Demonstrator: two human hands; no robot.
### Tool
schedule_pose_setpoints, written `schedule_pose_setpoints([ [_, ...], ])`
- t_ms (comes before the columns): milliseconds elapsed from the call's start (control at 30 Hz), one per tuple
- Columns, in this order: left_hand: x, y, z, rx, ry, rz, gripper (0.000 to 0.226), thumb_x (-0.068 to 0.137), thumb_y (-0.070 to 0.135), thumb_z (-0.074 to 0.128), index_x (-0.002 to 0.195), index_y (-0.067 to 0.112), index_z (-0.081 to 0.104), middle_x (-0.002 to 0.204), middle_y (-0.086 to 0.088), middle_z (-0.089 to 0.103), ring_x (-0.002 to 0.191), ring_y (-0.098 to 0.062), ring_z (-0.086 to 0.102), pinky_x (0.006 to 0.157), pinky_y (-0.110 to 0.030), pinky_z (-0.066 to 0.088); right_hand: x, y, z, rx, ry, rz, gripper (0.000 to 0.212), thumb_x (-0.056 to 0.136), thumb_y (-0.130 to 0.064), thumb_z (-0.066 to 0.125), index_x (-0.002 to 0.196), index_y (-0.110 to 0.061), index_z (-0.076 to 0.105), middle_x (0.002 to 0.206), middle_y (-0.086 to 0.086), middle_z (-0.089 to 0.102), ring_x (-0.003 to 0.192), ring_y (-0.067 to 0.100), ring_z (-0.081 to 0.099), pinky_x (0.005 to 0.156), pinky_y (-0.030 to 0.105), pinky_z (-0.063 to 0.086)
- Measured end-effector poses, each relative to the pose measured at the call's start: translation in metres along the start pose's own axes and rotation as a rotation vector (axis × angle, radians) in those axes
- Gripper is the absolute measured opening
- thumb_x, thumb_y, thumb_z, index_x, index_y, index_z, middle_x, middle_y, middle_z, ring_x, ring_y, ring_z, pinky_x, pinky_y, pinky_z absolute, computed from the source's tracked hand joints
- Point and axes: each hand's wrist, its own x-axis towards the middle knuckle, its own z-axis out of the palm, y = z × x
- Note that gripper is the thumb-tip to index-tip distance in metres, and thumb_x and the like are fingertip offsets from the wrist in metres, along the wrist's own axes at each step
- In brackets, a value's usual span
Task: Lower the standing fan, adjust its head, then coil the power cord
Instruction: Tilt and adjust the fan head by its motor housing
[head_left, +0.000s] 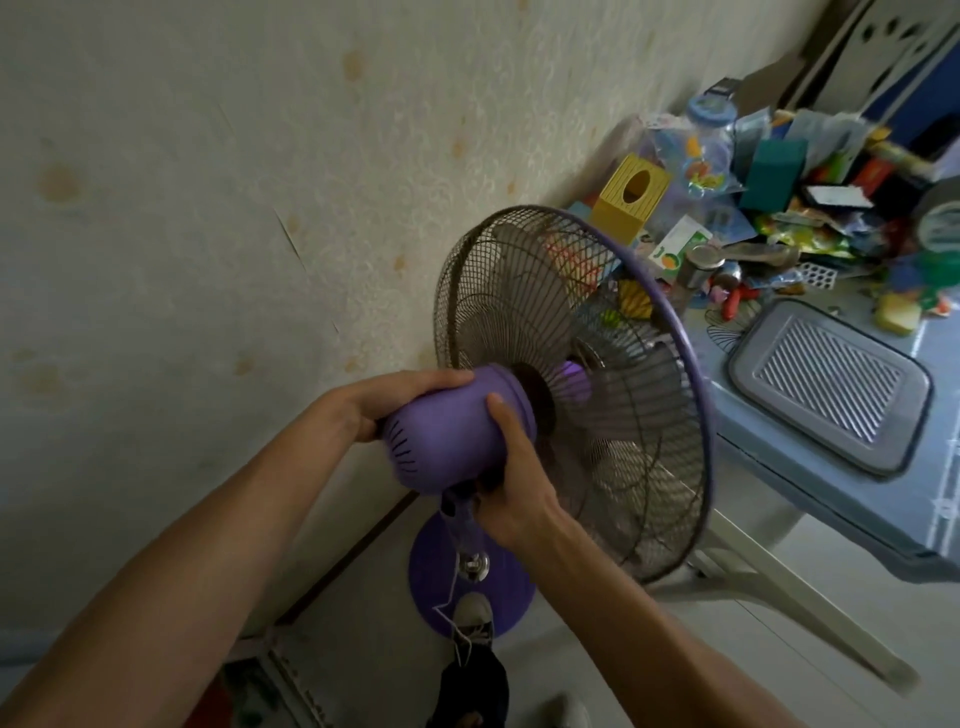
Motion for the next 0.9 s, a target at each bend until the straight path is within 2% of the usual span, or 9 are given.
schedule_pose_setpoints([
  [100,0.000,0.014,0.000,0.113,-0.047,0.007,0.050,0.081,0.055,0.069,0.113,0.016,0.071,0.107,-0.012,0.077,0.094,-0.027,0.075,0.068,-0.030,0.060,-0.001,0.013,-0.001,0.063,0.022,-0.078,0.089,0.071,-0.041,0.082,0.148,-0.017,0.044,0.134,0.016,0.065,0.118,0.038,0.066,0.101,0.058,0.052],
  [233,0.001,0.029,0.003,0.207,-0.097,-0.041,0.057,0.079,0.057,0.068,0.114,0.013,0.070,0.106,-0.012,0.077,0.092,-0.025,0.075,0.067,-0.028,0.059,-0.002,0.019,-0.003,0.098,0.035,-0.125,0.084,0.074,-0.043,0.081,0.147,-0.018,0.046,0.132,0.016,0.067,0.117,0.037,0.067,0.104,0.057,0.051],
  [367,-0.003,0.023,0.012,0.146,-0.043,-0.014,0.056,0.081,0.060,0.066,0.113,0.014,0.070,0.103,-0.011,0.077,0.090,-0.025,0.075,0.066,-0.029,0.060,-0.006,-0.003,0.002,0.047,0.041,-0.083,0.085,0.075,-0.042,0.080,0.147,-0.015,0.045,0.133,0.016,0.065,0.113,0.034,0.068,0.080,0.047,0.063],
  [400,-0.004,0.019,0.016,0.104,-0.013,-0.003,0.056,0.082,0.060,0.065,0.113,0.014,0.070,0.104,-0.012,0.077,0.089,-0.026,0.075,0.067,-0.030,0.060,-0.005,-0.009,0.002,0.035,0.047,-0.053,0.084,0.076,-0.041,0.081,0.147,-0.013,0.045,0.134,0.016,0.064,0.113,0.035,0.067,0.079,0.048,0.063],
  [500,-0.008,0.009,0.026,-0.060,0.059,0.010,0.053,0.087,0.054,0.064,0.115,0.009,0.069,0.106,-0.016,0.076,0.088,-0.027,0.074,0.073,-0.033,0.061,-0.003,-0.026,0.004,-0.020,0.062,0.036,0.083,0.076,-0.040,0.083,0.145,-0.009,0.048,0.139,0.019,0.060,0.124,0.039,0.061,0.102,0.058,0.051],
  [567,-0.010,0.002,0.033,-0.160,0.112,0.023,0.051,0.088,0.052,0.064,0.116,0.009,0.069,0.107,-0.017,0.076,0.088,-0.027,0.073,0.078,-0.035,0.060,-0.004,-0.035,0.004,-0.071,0.032,0.072,0.076,0.081,-0.039,0.080,0.144,-0.007,0.051,0.140,0.020,0.060,0.127,0.040,0.058,0.109,0.059,0.045],
  [733,-0.018,-0.014,0.042,-0.287,0.209,0.057,0.050,0.085,0.052,0.068,0.116,0.013,0.070,0.107,-0.016,0.076,0.094,-0.030,0.074,0.080,-0.038,0.061,-0.014,-0.045,0.008,-0.198,-0.005,0.132,0.071,0.084,-0.041,0.076,0.142,-0.007,0.054,0.137,0.020,0.062,0.125,0.040,0.060,0.110,0.056,0.045],
  [833,-0.028,-0.006,0.032,-0.221,0.208,0.083,0.055,0.081,0.055,0.071,0.115,0.011,0.071,0.109,-0.016,0.076,0.097,-0.030,0.074,0.084,-0.039,0.060,-0.022,-0.039,0.018,-0.171,0.012,0.104,0.076,0.081,-0.039,0.081,0.143,-0.007,0.051,0.140,0.019,0.060,0.124,0.039,0.060,0.108,0.056,0.047],
  [900,-0.036,0.004,0.024,-0.190,0.166,0.089,0.050,0.081,0.054,0.072,0.108,0.012,0.075,0.107,-0.016,0.076,0.091,-0.027,0.075,0.077,-0.038,0.062,-0.029,-0.032,0.023,-0.082,0.037,0.076,0.081,0.075,-0.036,0.086,0.142,-0.006,0.052,0.137,0.018,0.063,0.118,0.037,0.064,0.101,0.056,0.053],
])
